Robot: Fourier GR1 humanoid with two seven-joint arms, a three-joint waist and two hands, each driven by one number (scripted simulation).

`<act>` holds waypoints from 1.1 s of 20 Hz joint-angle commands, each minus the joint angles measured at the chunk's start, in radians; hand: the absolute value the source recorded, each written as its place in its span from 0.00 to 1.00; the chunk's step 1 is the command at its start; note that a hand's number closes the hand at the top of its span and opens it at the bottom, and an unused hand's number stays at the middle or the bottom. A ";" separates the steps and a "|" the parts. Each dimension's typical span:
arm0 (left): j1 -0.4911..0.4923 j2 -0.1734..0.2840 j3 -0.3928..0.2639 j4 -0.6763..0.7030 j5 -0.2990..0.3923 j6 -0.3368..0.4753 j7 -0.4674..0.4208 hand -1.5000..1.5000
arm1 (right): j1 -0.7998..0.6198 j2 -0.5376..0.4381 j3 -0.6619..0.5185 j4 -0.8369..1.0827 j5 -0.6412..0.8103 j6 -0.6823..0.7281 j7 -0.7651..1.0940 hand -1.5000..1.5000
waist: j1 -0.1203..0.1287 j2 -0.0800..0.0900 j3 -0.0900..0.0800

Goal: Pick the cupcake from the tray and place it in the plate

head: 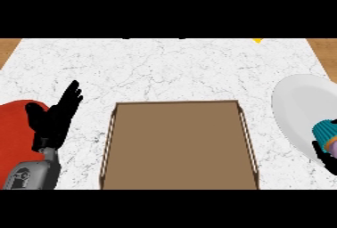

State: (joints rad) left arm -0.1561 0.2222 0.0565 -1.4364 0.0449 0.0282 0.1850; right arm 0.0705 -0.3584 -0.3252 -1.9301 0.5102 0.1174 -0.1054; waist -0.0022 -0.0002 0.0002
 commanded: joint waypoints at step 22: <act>-0.021 -0.019 0.016 0.052 -0.029 -0.021 -0.047 0.50 | -0.466 -0.296 -0.096 1.195 0.027 0.021 -0.619 0.00 | 0.016 0.004 0.001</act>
State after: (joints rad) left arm -0.1803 0.2060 0.0711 -1.3920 0.0279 0.0051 0.1593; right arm -0.3349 -0.6471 -0.4023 -0.8452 0.5545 0.1739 -0.6007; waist 0.0146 0.0047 0.0016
